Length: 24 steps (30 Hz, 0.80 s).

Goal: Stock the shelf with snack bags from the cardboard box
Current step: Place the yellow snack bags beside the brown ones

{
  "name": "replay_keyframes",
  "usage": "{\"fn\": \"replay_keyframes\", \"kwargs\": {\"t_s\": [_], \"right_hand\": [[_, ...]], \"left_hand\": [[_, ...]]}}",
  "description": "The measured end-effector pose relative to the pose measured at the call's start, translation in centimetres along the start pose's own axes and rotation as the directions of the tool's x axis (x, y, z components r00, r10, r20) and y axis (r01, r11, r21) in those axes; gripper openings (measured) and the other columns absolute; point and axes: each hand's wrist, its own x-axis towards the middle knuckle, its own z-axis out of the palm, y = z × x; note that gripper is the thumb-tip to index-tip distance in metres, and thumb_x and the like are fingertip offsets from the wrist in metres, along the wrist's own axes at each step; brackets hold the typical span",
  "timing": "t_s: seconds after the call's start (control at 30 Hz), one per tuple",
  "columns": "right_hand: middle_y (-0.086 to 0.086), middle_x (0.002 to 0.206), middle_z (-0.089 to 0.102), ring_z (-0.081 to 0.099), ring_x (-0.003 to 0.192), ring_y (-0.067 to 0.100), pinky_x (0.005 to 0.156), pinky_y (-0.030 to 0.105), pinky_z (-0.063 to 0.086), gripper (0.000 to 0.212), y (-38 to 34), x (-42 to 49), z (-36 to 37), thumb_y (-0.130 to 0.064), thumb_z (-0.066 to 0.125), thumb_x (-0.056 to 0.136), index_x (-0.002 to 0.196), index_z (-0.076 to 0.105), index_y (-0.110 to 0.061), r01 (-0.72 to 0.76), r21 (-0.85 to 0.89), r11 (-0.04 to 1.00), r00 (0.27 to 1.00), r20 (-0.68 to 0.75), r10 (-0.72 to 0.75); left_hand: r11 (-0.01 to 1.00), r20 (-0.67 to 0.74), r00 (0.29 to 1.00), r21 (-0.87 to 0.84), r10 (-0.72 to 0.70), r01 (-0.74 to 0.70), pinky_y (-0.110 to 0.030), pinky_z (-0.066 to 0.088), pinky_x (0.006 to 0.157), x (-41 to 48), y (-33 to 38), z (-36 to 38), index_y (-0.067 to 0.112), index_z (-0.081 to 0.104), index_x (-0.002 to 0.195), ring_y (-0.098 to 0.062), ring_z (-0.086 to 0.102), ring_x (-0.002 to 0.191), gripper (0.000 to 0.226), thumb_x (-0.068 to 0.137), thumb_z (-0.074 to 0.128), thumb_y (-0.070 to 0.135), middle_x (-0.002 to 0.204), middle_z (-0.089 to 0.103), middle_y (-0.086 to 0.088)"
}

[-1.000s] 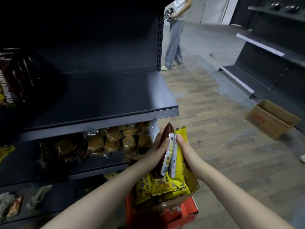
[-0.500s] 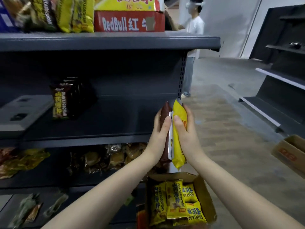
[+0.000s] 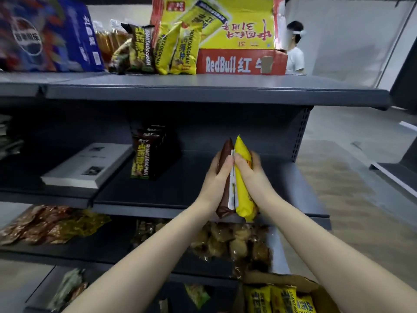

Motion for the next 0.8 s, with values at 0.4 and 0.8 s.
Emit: {"fn": "replay_keyframes", "kwargs": {"t_s": [0.4,0.8], "right_hand": [[0.002,0.108,0.059,0.061,0.1,0.024,0.09,0.039,0.051,0.034,-1.0,6.0,10.0,-0.051,0.053,0.09,0.114,0.047,-0.028,-0.245,0.177,0.953,0.968,-0.008,0.25],[0.0,0.103,0.06,0.061,0.094,0.019,0.072,0.032,0.051,0.03,0.1,9.4,15.9,-0.048,0.055,0.091,0.112,0.046,-0.029,-0.319,0.228,0.92,0.946,0.132,0.296]], "left_hand": [[0.897,-0.356,0.918,0.442,0.175,0.0,-0.031,0.037,0.101,5.4,-0.1,-15.3,0.036,0.031,0.144,-0.016,0.047,0.126,0.057,0.093,0.048,0.051,0.14,0.048,0.002],[0.472,-0.456,0.85,0.829,0.263,0.299,-0.055,0.044,0.09,9.7,-3.2,-25.3,0.035,0.018,0.147,-0.043,0.045,0.118,0.066,0.09,0.045,0.057,0.132,0.039,-0.022]]}}
